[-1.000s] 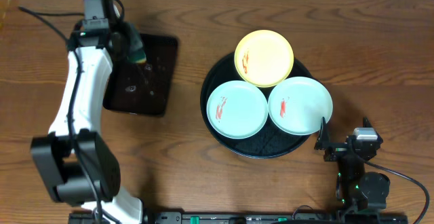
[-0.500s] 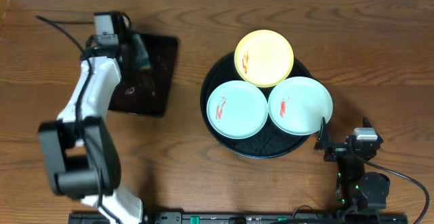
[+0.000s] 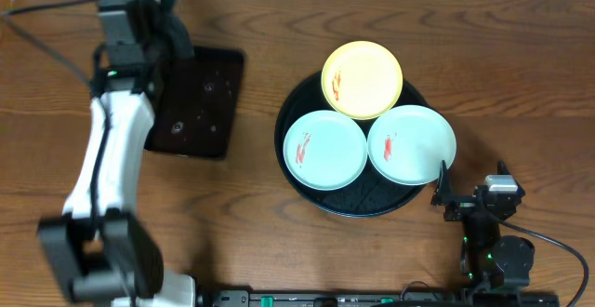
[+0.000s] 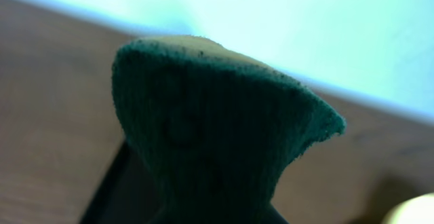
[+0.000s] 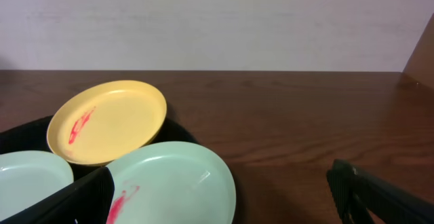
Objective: Clean dirty plates on tray and stack at the side
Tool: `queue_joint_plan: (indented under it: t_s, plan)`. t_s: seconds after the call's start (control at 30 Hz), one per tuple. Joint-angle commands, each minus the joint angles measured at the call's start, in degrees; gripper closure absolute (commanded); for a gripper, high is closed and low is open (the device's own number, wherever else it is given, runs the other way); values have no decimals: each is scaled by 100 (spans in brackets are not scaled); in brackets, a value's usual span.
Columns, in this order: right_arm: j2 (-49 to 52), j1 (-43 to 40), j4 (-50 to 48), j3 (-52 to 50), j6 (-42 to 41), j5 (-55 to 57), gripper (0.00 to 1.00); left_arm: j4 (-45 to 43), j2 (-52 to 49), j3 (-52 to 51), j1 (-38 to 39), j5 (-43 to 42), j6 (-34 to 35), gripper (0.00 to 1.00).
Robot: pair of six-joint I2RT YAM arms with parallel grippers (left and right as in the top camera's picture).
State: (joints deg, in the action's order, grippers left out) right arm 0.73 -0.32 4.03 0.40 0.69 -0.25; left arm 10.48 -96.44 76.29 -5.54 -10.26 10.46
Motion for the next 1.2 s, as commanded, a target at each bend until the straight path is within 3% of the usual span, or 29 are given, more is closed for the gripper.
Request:
queue_joint_plan:
  t_s: [0.0,0.13,0.47,0.63,0.87,1.07,1.17]
  plan:
    - [-20,-76,24,-9,68,-22,1,138,-920,-295,-50,-28,-251,93]
    - [-20,-76,24,-9,68,-22,1,44,-863,-273,-61,-114,-251,93]
    - [-20,-76,24,-9,68,-22,1,9,778,-260,-48,-256,-251,92]
    - [-20,-76,24,-9,68,-22,1,293,299,-710,-50,289,-251,92]
    - [-20,-76,24,-9,68,-22,1,616,-251,-855,-55,291,-251,93]
    - [-20,-76,24,-9,68,-22,1,361,1224,-660,-52,-328,-138,92]
    - [-20,-76,24,-9,68,-24,1,146,2057,-660,-48,-442,442,93]
